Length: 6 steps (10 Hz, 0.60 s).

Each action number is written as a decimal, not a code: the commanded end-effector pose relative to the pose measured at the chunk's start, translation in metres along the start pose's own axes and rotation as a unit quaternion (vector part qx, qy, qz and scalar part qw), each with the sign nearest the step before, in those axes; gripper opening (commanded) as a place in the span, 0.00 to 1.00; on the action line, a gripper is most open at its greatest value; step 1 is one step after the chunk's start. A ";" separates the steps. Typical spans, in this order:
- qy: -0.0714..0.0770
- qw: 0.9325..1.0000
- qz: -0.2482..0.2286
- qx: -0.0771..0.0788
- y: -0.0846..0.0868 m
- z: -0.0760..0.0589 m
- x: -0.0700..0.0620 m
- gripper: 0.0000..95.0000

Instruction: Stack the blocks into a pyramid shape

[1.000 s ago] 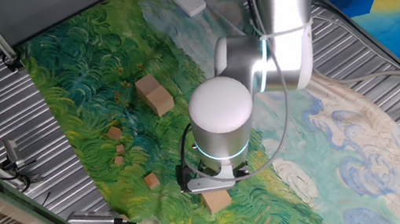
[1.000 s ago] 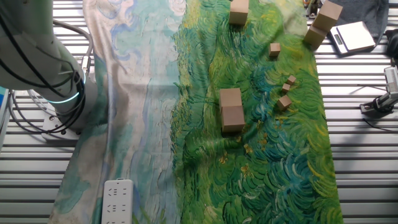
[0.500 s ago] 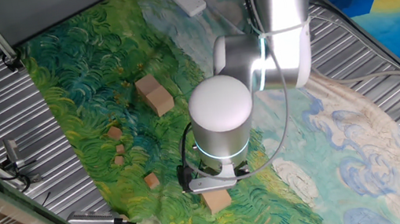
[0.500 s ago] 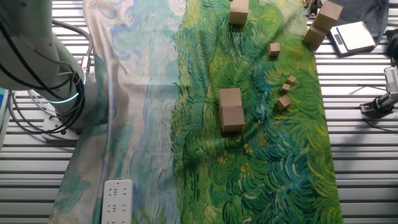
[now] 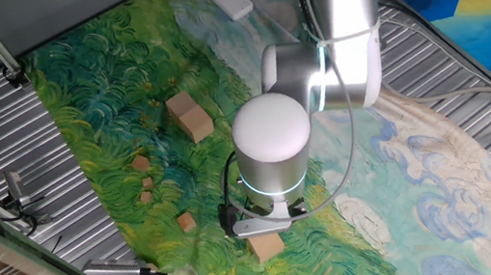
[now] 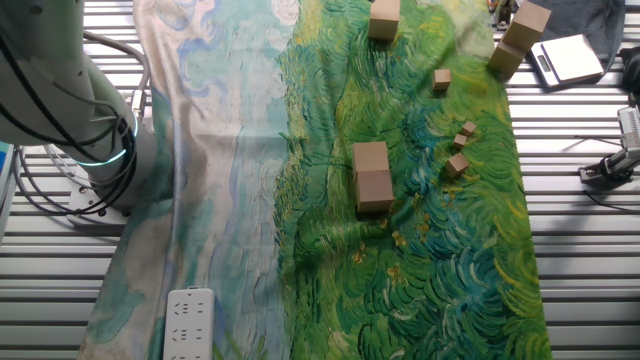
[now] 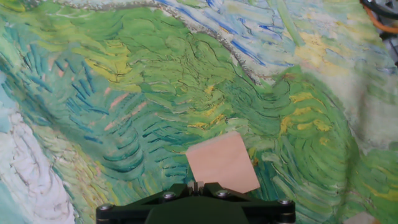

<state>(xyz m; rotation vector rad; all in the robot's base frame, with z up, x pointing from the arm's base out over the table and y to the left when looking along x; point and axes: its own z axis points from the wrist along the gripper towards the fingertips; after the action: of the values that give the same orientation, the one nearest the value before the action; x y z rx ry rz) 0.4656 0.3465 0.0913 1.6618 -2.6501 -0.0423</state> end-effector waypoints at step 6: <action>-0.007 1.000 0.003 0.001 0.012 0.002 -0.031 0.00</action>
<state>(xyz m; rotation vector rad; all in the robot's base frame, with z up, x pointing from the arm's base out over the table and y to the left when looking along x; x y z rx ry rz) 0.4707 0.3858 0.0889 1.6604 -2.6663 -0.0633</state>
